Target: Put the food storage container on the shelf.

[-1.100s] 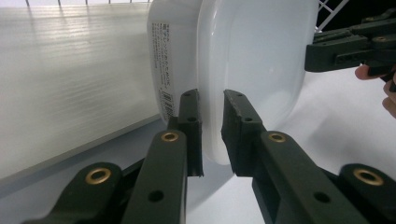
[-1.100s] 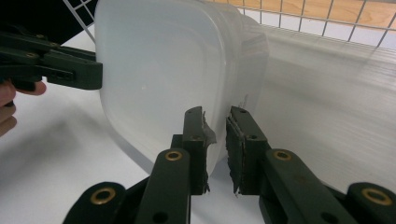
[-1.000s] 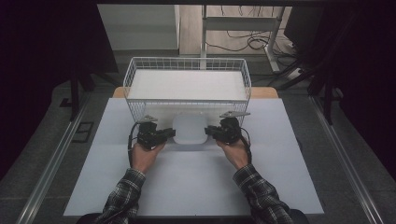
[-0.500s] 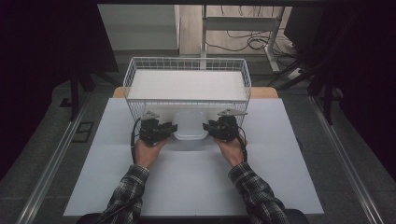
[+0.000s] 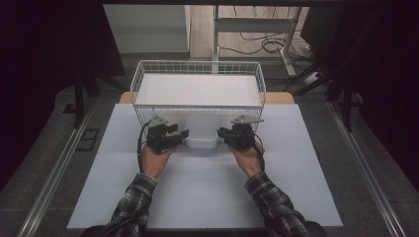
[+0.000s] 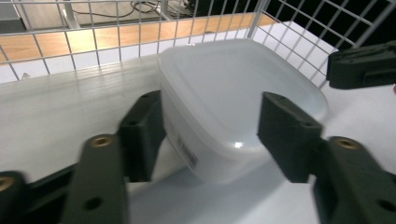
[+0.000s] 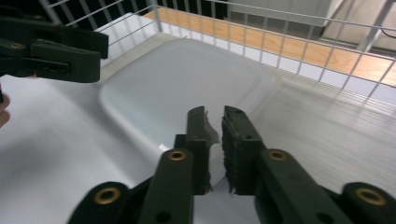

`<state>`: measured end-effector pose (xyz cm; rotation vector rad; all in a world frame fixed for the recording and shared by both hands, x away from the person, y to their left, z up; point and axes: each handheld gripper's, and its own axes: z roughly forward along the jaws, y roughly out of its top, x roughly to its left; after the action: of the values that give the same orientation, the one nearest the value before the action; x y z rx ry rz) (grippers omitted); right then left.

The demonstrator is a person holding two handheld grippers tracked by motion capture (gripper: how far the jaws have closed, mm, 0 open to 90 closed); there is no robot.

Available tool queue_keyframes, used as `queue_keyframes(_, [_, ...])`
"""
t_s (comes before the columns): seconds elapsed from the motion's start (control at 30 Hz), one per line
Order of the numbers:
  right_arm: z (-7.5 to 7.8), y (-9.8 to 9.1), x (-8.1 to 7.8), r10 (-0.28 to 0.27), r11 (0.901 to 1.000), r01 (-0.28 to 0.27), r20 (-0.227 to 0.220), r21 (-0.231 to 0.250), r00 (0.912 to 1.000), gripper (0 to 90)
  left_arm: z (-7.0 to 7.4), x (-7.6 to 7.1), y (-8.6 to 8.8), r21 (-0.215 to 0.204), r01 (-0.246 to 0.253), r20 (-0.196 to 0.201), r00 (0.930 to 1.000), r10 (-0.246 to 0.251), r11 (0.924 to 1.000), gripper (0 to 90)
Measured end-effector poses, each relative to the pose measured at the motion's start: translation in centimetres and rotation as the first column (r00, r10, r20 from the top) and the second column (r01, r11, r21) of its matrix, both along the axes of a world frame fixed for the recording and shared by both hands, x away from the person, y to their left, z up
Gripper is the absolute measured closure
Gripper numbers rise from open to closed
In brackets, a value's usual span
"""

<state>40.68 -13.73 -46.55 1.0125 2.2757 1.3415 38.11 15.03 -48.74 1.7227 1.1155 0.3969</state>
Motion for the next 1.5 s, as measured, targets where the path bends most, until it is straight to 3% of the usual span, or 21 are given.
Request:
queue_keyframes(0.03, [0.0, 0.0, 0.0, 0.000, 1.0000, 0.000, 0.000, 0.000, 1.0000, 84.3, 0.0, -0.4, 0.0, 0.008, 0.007, 0.007, 1.0000, -0.007, 0.9999, 37.0])
queue_keyframes(0.07, [0.0, -0.1, -0.6, 0.031, 0.9995, -0.031, -0.002, -0.009, 0.9995, 87.3, -0.1, -1.2, 0.1, 0.022, 0.029, 0.011, 0.9995, -0.029, 0.9993, 31.5])
queue_keyframes(0.2, [-0.1, -0.1, -1.7, 0.074, 0.9969, -0.074, -0.007, -0.025, 0.9972, 89.0, -0.4, -2.4, 0.3, 0.041, 0.065, 0.000, 0.9979, -0.065, 0.9971, 20.5])
queue_keyframes(0.23, [-0.5, 0.0, -2.3, 0.096, 0.9948, -0.097, -0.013, -0.032, 0.9953, 89.2, -0.5, -2.9, 0.3, 0.054, 0.071, 0.002, 0.9975, -0.071, 0.9961, 13.8])
queue_keyframes(0.33, [-0.9, 0.4, -2.7, 0.115, 0.9924, -0.116, -0.025, -0.041, 0.9931, 89.2, -0.9, -4.5, 0.4, 0.070, 0.092, -0.002, 0.9957, -0.092, 0.9933, 8.4])
queue_keyframes(0.37, [-1.5, 0.9, -2.9, 0.133, 0.9892, -0.134, -0.029, -0.059, 0.9907, 89.3, -1.2, -5.4, 0.4, 0.094, 0.109, -0.007, 0.9940, -0.109, 0.9896, 4.6])
queue_keyframes(0.4, [-1.5, 0.9, -2.9, 0.133, 0.9892, -0.134, -0.029, -0.059, 0.9907, 89.3, -1.2, -5.4, 0.4, 0.094, 0.109, -0.007, 0.9940, -0.109, 0.9896, 3.4])
queue_keyframes(0.47, [-2.2, 1.9, -3.2, 0.150, 0.9846, -0.153, -0.037, -0.085, 0.9880, 89.2, -1.4, -6.9, 0.7, 0.112, 0.114, 0.017, 0.9930, -0.117, 0.9871, 2.1])
queue_keyframes(0.6, [-2.6, 2.7, -3.1, 0.159, 0.9820, -0.163, -0.041, -0.096, 0.9864, 89.2, -1.9, -8.5, 1.4, 0.099, 0.118, 0.033, 0.9920, -0.122, 0.9880, 1.4])
queue_keyframes(0.7, [-3.1, 3.4, -2.5, 0.150, 0.9828, -0.154, -0.046, -0.102, 0.9876, 89.2, -2.5, -10.3, 2.1, 0.123, 0.107, 0.035, 0.9931, -0.112, 0.9866, 1.0])
queue_keyframes(1.03, [-3.5, 4.6, -1.1, 0.130, 0.9840, -0.134, -0.036, -0.117, 0.9908, 89.3, -3.2, -12.4, 3.6, 0.111, 0.077, 0.030, 0.9963, -0.080, 0.9909, 1.5])
queue_keyframes(1.5, [-3.3, 5.4, 1.1, 0.104, 0.9855, -0.105, -0.011, -0.133, 0.9945, 89.3, -3.6, -12.3, 3.4, 0.122, 0.082, 0.026, 0.9960, -0.085, 0.9892, 1.7])
